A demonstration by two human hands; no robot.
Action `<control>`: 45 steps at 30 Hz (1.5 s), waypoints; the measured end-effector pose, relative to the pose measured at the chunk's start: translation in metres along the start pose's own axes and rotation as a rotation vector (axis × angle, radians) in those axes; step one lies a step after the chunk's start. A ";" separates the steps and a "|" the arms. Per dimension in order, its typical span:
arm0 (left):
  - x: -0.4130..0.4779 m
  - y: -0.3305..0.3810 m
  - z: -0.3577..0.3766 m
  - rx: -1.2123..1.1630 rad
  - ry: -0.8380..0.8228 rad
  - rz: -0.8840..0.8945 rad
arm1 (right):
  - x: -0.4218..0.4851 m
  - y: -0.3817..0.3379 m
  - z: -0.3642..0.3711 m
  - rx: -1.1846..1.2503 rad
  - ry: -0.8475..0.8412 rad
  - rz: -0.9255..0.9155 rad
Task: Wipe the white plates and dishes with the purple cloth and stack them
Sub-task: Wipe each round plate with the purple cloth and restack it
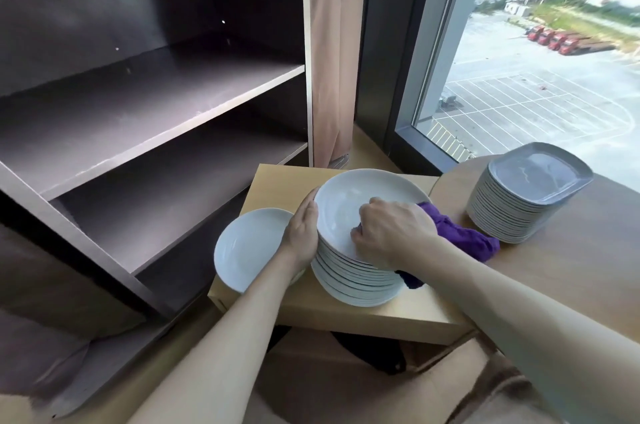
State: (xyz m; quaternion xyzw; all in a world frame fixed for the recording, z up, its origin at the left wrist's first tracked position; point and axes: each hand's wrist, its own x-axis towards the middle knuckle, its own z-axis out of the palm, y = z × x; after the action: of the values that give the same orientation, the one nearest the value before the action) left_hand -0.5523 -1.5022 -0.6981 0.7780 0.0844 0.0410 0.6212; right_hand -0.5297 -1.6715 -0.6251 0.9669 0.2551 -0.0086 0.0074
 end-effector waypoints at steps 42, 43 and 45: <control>0.001 0.004 -0.001 0.153 0.041 0.054 | -0.010 -0.003 0.000 0.086 0.077 -0.054; 0.001 0.005 -0.002 0.174 0.026 0.058 | -0.013 0.004 0.002 0.056 0.092 -0.035; 0.001 0.008 -0.005 0.201 0.005 0.066 | -0.018 0.016 0.006 0.016 0.132 0.007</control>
State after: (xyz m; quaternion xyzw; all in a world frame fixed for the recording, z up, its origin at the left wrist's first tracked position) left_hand -0.5516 -1.4984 -0.6896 0.8388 0.0642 0.0546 0.5379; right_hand -0.5377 -1.6950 -0.6301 0.9663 0.2513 0.0530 -0.0171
